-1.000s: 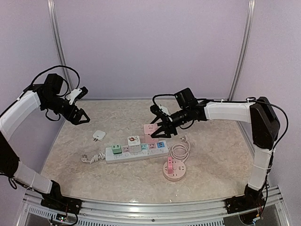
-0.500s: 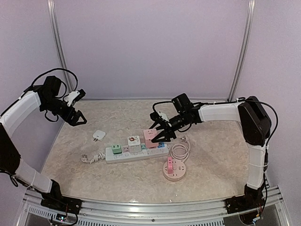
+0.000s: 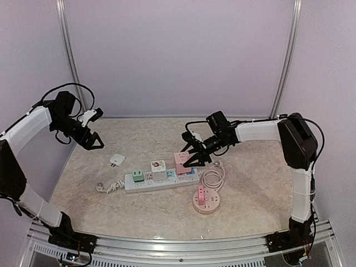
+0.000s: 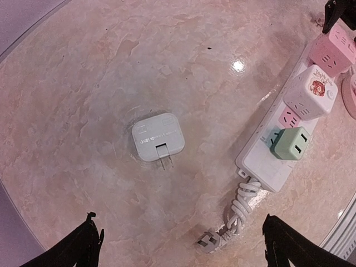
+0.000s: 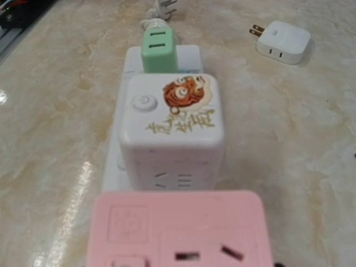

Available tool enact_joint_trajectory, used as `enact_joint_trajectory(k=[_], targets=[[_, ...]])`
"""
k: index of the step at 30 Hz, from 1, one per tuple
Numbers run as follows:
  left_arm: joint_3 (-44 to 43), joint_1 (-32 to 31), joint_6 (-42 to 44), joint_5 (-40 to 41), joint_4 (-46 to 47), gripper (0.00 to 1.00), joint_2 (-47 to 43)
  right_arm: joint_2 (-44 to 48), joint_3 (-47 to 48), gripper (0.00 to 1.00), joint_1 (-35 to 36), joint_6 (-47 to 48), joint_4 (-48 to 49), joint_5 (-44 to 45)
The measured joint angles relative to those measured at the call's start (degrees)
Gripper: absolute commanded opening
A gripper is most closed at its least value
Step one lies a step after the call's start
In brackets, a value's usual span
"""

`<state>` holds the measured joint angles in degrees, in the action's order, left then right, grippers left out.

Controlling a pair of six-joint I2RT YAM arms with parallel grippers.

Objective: Insert the plug

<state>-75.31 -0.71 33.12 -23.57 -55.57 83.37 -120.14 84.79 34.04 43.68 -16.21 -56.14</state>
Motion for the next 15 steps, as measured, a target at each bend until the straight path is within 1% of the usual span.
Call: enact_joint_trajectory(k=[15], targets=[[-1.2, 0.0, 0.2, 0.0, -0.4, 0.99, 1.6, -0.1, 0.0, 0.00, 1.1, -0.1, 0.0, 0.2]])
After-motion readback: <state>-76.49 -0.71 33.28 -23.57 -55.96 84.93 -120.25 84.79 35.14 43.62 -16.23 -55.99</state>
